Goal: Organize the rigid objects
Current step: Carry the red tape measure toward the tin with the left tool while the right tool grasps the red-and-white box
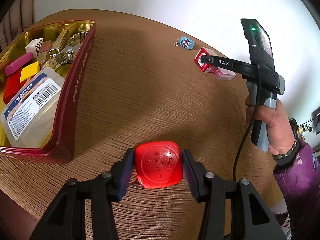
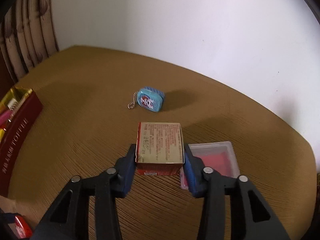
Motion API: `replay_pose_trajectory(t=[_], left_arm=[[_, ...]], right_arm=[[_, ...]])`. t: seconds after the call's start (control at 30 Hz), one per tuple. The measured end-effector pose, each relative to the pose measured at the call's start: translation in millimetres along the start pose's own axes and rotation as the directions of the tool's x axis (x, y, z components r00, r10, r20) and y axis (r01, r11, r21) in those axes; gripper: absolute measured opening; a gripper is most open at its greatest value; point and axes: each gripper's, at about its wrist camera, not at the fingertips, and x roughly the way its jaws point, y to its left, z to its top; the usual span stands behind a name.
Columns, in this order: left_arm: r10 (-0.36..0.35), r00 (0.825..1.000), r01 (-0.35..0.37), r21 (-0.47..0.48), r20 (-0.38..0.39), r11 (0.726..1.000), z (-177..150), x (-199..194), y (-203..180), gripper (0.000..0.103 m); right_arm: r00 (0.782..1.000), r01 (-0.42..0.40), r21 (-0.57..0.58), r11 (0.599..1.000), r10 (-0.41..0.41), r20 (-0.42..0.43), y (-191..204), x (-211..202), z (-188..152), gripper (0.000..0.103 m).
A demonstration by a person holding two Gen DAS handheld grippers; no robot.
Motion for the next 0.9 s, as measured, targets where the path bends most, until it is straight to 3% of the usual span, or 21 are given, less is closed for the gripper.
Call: replay_pose_trajectory(t=[0.23,0.43,0.67,0.77,0.9], left_arm=[[0.006,1.000,-0.007,0.008,0.007,1.000,-1,-1,-4,0.049],[-0.011,1.000,0.011,0.001,0.027,1.000,1,-12,-7,0.049],[-0.020,0.990,0.020,0.003,0.139,1.000,19,-73,-2,0.047],[0.015,0.983,-0.013,-0.015,0.184,1.000,32,-104,14,0.047],[0.126,0.963,-0.119,-0.045,0.240,0.992,47,-136,45,0.047]], right_arm=[[0.993,-0.077,0.054,0.996,0.072,0.089,-4,-50,-24,0.039],[0.985,-0.125,0.104,0.987,0.111,0.134,-6,-109,-79,0.039],[0.987,-0.122,0.112,0.986,0.108,0.119,-8,-128,-107,0.039],[0.986,-0.126,0.113,0.986,0.112,0.121,0,-129,-109,0.040],[0.984,-0.131,0.107,0.986,0.116,0.135,5,-136,-109,0.040]])
